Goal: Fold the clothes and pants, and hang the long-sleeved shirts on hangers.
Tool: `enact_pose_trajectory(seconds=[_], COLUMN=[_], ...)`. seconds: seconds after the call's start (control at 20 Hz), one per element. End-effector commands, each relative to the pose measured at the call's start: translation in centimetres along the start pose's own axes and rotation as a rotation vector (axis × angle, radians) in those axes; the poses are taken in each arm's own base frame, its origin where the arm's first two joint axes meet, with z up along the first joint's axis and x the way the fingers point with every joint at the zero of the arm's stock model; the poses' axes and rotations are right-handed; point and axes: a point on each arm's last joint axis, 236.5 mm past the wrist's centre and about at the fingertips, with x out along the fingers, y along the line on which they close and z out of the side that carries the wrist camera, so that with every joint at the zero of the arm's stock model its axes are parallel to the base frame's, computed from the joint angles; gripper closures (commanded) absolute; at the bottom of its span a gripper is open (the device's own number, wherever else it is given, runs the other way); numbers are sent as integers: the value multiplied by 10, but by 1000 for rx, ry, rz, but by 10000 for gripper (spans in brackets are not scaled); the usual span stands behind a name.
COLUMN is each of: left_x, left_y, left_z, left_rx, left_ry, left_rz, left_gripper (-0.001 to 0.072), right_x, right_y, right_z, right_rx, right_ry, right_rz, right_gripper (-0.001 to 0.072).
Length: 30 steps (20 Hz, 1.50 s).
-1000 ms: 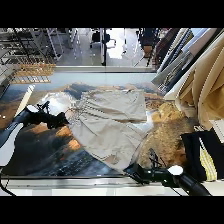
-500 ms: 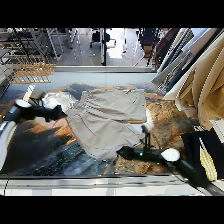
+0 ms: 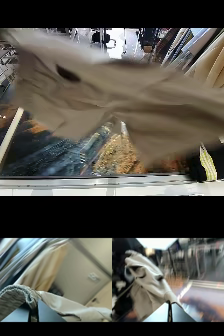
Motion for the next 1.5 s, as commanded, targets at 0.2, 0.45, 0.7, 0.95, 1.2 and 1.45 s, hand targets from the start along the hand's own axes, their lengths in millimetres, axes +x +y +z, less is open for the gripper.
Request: enact_pose_trajectory(seconds=[0.2, 0.45, 0.7, 0.95, 1.2, 1.45], left_x=[-5, 25, 24, 41, 17, -76], left_y=[-129, 95, 338, 460, 441, 421], left_z=[30, -93, -281, -351, -330, -347], left_rx=[315, 23, -196, -492, -530, -682], left_ry=[-170, 209, 482, 318, 493, 741], left_rz=[67, 469, 870, 941, 875, 878], left_gripper=[691, 691, 691, 692, 692, 692], right_x=[-45, 90, 184, 197, 189, 125], right_y=[-55, -193, -315, -391, -276, -89], right_z=[102, -63, -278, -367, -355, -408], right_rx=[-303, -256, -25, 235, 315, 491], right_ry=[-170, 526, 872, 918, 1064, 1316], right_rz=[-368, -652, -713, -721, -363, 62], right_gripper=[706, 705, 705, 706, 705, 706])
